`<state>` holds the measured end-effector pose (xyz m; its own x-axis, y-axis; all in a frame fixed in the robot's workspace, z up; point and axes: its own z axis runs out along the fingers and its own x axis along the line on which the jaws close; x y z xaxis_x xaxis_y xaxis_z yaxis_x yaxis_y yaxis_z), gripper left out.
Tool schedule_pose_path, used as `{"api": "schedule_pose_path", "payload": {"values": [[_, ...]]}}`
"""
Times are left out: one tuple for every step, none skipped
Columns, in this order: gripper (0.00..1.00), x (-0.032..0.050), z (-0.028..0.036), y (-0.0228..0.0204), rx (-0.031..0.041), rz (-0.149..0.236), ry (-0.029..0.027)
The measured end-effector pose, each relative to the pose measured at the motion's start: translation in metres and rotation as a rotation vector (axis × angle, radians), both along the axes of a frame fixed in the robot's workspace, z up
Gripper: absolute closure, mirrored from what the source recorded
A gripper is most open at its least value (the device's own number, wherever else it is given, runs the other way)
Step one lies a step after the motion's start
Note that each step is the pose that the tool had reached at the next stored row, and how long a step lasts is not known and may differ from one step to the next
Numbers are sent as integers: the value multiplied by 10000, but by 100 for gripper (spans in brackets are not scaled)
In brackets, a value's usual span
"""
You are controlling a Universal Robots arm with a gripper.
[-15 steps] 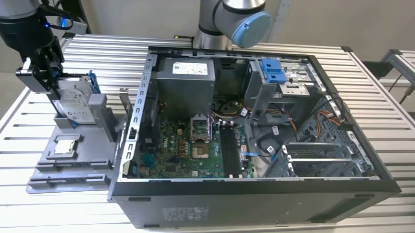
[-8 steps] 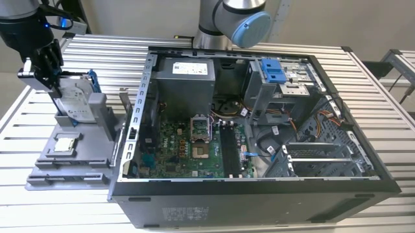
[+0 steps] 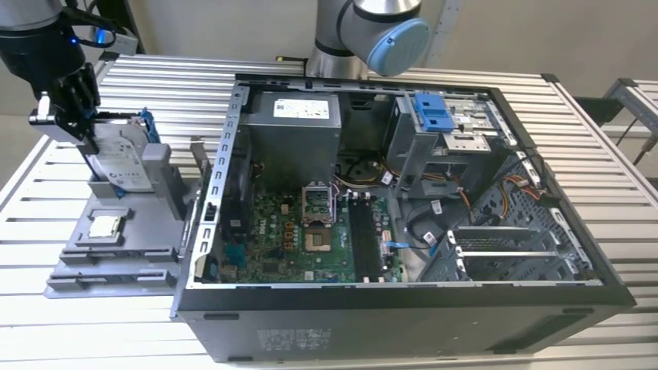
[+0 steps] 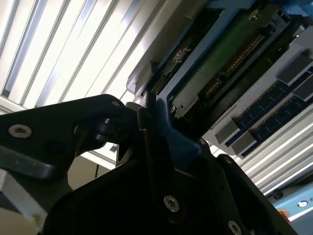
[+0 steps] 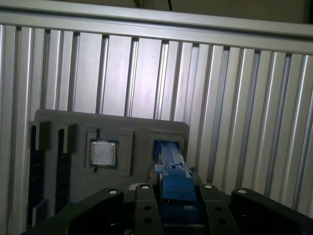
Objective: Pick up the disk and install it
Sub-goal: 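Pick up the disk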
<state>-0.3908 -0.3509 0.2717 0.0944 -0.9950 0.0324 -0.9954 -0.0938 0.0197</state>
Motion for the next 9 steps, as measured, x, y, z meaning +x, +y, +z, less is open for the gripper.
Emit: {"api": "schedule_pose_path", "payload": {"values": [[100,0,0,0,0,0,0],[100,0,0,-1,0,0,1],[100,0,0,-1,0,0,1],[100,0,0,-2,-1,0,1],[100,0,0,-2,-1,0,1],[100,0,0,-3,0,0,1],[100,0,0,-5,0,0,0],[100,0,0,-5,-1,0,0],[100,0,0,-5,-1,0,0]]}}
